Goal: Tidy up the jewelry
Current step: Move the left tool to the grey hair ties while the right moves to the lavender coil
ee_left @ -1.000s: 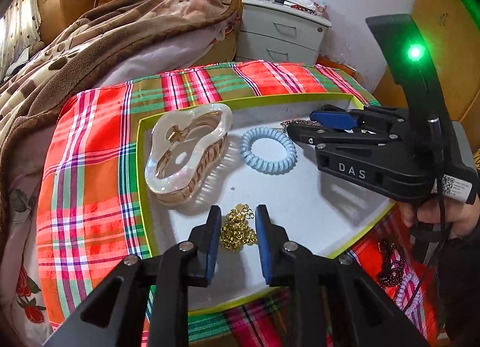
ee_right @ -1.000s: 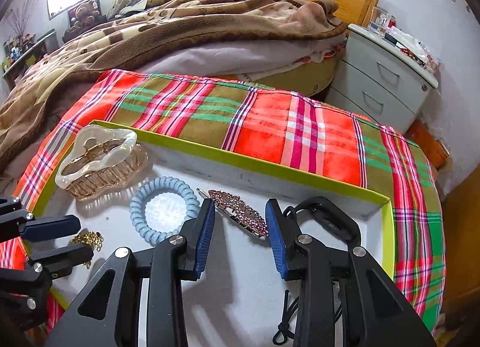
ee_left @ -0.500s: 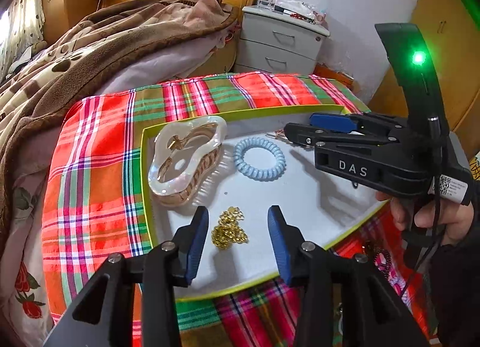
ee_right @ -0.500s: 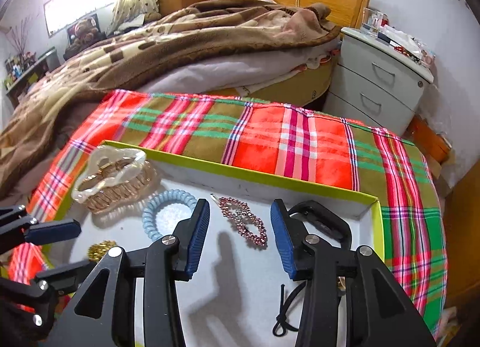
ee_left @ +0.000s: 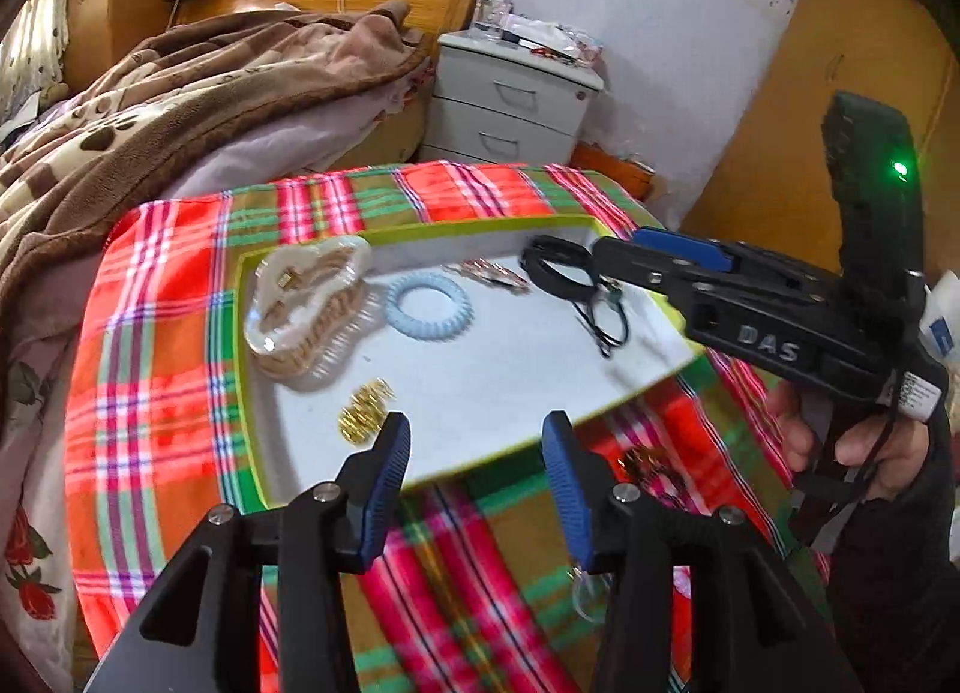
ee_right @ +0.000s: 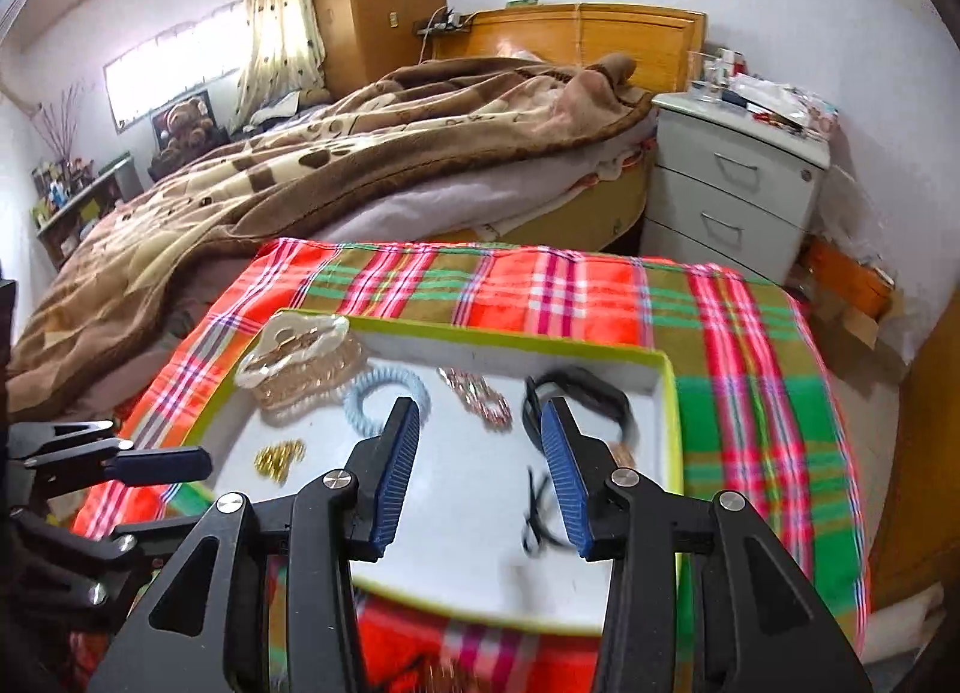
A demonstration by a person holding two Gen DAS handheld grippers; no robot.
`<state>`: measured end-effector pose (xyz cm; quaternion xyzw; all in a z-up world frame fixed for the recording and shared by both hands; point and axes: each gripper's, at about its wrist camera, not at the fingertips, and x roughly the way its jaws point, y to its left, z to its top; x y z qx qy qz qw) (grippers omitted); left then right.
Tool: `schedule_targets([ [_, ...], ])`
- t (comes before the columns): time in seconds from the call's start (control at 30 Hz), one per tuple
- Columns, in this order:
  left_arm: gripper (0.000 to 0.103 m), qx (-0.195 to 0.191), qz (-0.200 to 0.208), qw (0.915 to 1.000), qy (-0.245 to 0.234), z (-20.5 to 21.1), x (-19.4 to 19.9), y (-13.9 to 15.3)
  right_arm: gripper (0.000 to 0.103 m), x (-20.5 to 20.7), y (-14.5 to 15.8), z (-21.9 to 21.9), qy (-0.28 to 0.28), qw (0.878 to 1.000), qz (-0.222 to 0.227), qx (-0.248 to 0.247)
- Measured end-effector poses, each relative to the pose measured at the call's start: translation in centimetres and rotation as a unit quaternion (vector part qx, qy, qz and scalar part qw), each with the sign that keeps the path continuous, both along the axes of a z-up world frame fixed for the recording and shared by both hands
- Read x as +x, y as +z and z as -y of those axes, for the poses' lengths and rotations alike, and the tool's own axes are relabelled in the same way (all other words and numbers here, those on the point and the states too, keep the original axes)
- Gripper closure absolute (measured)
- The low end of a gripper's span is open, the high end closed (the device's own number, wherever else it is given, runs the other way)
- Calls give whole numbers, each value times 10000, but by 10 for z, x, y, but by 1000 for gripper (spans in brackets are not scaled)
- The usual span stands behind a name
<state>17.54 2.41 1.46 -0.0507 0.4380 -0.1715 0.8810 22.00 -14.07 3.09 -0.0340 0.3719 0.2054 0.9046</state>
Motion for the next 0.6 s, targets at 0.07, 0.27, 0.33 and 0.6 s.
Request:
schedule_targets([
  [0.07, 55, 10, -15, 10000, -78, 5, -6, -2, 59, -15, 0, 10, -31, 10000, 41, 0],
  [0.27, 55, -48, -130, 9997, -208, 13, -22, -10, 59, -45, -5, 32, -106, 9999, -13, 1],
  [0.33, 55, -50, -183, 9994, -274, 17, -28, -13, 59, -51, -9, 39, -146, 9999, -78, 49],
  [0.6, 55, 121, -395, 9978, -519, 37, -39, -29, 59, -76, -29, 60, -297, 9989, -308, 166],
])
